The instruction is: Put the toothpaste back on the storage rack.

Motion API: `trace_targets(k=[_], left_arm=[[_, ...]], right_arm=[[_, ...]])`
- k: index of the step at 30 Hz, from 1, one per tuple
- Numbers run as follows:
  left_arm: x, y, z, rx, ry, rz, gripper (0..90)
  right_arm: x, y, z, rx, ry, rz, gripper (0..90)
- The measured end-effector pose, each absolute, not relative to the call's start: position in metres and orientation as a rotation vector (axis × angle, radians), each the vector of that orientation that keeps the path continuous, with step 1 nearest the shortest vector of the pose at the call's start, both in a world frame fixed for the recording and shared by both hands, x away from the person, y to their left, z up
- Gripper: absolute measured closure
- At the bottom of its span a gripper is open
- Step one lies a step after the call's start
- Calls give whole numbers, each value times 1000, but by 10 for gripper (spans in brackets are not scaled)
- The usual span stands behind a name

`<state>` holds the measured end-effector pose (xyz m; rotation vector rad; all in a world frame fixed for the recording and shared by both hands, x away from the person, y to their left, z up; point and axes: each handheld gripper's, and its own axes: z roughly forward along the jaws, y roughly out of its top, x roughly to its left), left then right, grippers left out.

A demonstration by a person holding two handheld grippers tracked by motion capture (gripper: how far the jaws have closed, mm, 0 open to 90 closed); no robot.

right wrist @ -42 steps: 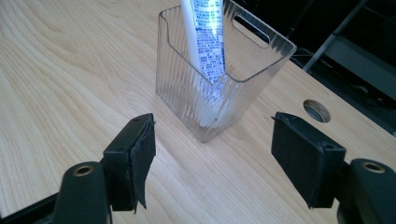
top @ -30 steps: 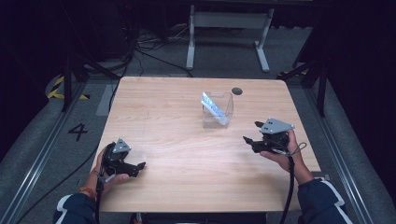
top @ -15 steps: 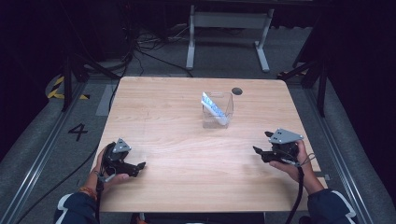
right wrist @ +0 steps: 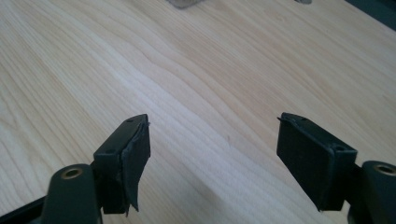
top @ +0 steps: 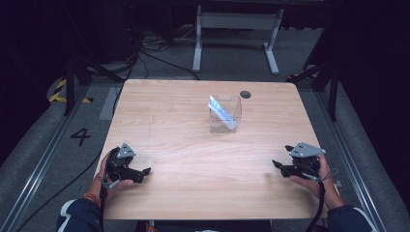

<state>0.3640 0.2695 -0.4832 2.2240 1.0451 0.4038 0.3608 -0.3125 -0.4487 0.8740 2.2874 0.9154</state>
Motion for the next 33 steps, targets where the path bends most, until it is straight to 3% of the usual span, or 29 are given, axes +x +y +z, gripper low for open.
trace_targets(k=[22, 33], left_arm=[[364, 269, -483, 2224, 1049, 396, 4], [364, 269, -483, 2226, 1046, 413, 6]], right_arm=[[335, -370, -484, 1209, 2213, 998, 233], [337, -377, -487, 1252, 2238, 1005, 203]])
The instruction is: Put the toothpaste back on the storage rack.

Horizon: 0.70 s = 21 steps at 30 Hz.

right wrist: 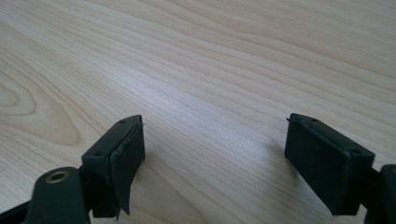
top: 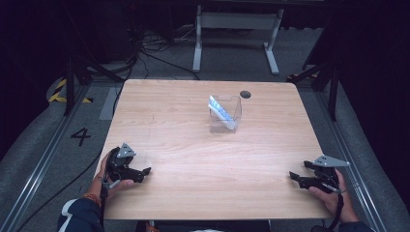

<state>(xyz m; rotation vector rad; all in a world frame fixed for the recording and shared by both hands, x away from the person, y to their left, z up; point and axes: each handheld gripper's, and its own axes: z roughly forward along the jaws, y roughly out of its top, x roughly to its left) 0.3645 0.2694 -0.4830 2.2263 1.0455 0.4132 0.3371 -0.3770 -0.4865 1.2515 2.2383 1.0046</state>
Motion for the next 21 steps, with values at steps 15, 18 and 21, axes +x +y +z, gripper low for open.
trace_targets(k=[15, 18, 21], left_arm=[[364, 269, -483, 2222, 1055, 404, 4], [364, 269, -483, 2221, 1057, 400, 4], [365, 269, -483, 2226, 1047, 417, 4]], right_arm=[[337, -376, -487, 1257, 2230, 1001, 196], [337, -376, -487, 1257, 2230, 1002, 196], [337, -376, -487, 1259, 2228, 1000, 196]])
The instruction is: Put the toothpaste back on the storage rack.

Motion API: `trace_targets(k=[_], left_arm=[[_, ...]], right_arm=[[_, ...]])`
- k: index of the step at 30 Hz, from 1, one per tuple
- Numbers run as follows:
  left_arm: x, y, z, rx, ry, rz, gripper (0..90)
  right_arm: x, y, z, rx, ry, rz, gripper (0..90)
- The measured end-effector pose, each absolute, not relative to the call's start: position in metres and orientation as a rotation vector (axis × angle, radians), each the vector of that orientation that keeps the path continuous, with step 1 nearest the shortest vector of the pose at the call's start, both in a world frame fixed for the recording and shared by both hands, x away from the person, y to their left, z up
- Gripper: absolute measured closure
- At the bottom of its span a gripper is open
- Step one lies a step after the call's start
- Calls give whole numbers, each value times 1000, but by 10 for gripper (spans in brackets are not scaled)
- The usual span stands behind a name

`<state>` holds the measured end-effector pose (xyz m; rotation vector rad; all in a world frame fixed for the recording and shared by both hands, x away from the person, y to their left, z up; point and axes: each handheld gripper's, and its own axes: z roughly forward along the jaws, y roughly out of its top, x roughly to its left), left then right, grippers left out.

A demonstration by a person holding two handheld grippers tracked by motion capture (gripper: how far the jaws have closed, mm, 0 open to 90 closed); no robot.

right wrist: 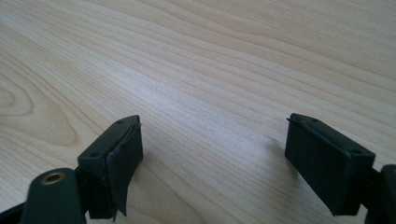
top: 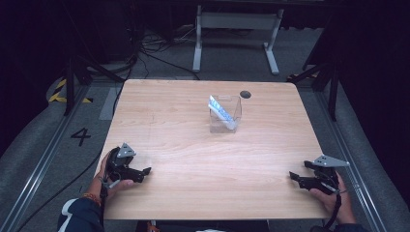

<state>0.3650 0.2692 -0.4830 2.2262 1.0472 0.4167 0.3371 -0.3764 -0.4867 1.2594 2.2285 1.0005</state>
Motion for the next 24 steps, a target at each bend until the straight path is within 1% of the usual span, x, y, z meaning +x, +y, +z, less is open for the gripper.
trace_targets(k=[3, 15, 18, 24], left_arm=[[364, 269, -483, 2221, 1057, 404, 4], [365, 269, -483, 2227, 1043, 421, 4], [364, 267, -484, 2208, 1080, 392, 2], [364, 267, -483, 2207, 1085, 392, 2]], right_arm=[[337, -376, -487, 1262, 2226, 1000, 195], [337, -376, -487, 1264, 2225, 999, 195], [337, -376, -487, 1264, 2225, 999, 194], [337, -376, -487, 1264, 2225, 998, 193]])
